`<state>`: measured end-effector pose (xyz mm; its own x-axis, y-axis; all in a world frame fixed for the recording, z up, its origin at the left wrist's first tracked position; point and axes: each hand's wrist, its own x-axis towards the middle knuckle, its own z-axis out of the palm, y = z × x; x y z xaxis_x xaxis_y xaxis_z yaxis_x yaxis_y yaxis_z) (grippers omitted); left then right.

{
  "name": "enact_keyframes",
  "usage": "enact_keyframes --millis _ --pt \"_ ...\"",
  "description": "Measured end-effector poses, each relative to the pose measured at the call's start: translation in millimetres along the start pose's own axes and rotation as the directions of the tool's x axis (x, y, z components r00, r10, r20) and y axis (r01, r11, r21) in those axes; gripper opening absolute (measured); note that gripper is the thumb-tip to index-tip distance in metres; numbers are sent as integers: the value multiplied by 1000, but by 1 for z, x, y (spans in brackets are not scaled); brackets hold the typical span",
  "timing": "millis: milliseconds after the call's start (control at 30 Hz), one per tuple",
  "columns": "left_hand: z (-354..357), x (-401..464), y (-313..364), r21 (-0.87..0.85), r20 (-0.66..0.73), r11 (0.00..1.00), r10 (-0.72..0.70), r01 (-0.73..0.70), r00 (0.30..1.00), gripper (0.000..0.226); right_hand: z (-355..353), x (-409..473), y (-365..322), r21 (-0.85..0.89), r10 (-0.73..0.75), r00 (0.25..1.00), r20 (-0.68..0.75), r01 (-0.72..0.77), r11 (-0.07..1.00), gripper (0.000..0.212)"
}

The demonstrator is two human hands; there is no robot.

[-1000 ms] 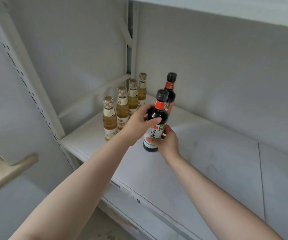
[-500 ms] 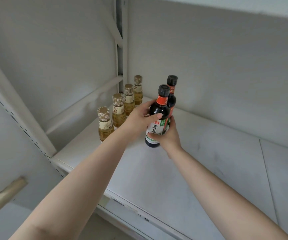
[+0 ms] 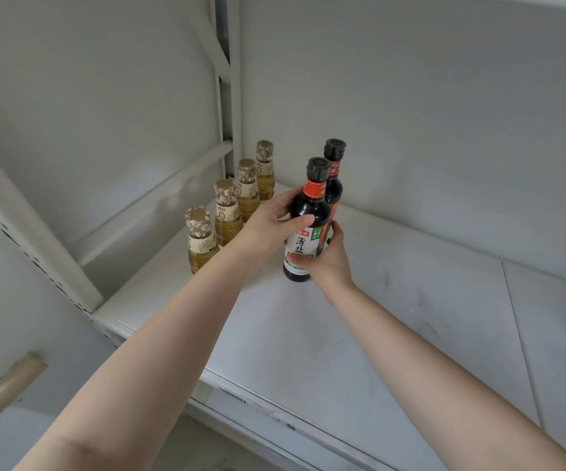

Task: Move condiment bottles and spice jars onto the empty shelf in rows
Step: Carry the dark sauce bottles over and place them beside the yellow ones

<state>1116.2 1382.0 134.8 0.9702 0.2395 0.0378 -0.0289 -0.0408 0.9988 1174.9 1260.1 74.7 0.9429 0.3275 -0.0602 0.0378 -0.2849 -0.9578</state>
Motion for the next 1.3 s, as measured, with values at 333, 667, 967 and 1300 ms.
enact_keyframes --millis 333,667,967,1300 --pt "4 -6 5 -3 -6 1000 -20 20 1000 60 2 -5 1 -36 13 999 -45 -15 999 106" --pt "26 -59 -33 -4 -298 960 -269 281 916 51 -46 -53 28 -163 124 988 -96 -139 977 72" --pt "159 -116 -60 437 102 898 -4 -41 995 45 -168 -175 77 -180 60 911 -408 -145 973 36" --pt "376 -266 -57 386 738 766 78 -514 670 50 -303 -444 148 -314 115 664 -739 -490 813 44"
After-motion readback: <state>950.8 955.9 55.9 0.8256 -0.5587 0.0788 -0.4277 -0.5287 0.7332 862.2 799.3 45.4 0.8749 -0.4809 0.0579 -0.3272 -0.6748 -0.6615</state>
